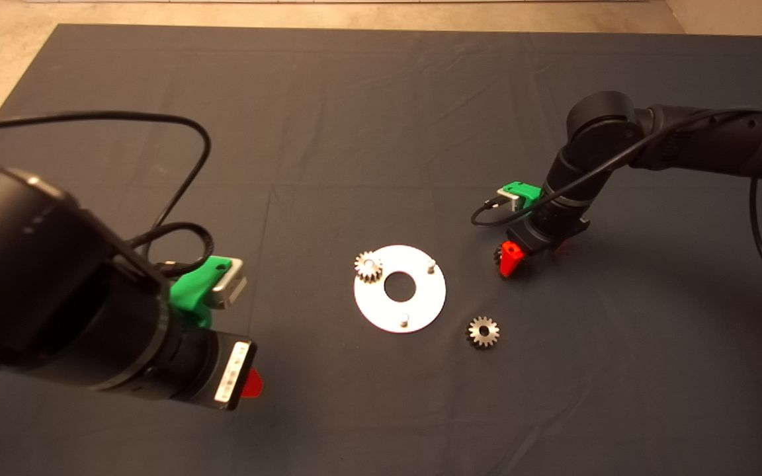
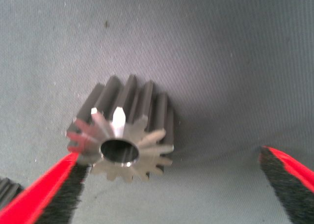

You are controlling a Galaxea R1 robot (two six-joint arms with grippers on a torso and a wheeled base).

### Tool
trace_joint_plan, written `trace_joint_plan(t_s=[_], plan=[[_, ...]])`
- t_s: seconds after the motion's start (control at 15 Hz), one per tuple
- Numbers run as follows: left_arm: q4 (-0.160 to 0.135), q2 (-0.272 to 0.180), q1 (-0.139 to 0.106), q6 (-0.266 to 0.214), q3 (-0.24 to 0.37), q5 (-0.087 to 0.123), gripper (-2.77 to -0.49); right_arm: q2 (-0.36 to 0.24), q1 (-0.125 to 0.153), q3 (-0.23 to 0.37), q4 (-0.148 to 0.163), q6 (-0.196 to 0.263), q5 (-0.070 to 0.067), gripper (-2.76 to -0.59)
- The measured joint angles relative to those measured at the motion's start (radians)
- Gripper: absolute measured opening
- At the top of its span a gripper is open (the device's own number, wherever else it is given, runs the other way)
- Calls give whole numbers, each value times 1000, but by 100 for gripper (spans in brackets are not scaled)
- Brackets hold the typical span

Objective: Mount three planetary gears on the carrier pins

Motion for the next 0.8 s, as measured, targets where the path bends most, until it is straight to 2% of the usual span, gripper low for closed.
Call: trace_joint_plan(t_s=[0.13, 0.4, 0.6, 0.8], plan=[[-1, -23, 0, -2, 12, 0, -151, 3, 0, -10, 0, -7, 0, -85], [-4, -26, 0, -2, 18, 0, -151, 20, 0, -15, -1, -15, 0, -111], [-23, -28, 0, -2, 19, 0, -151, 29, 0, -15, -1, -26, 0, -112], [-30, -28, 0, -2, 19, 0, -151, 29, 0, -14, -2, -48, 0, -127]])
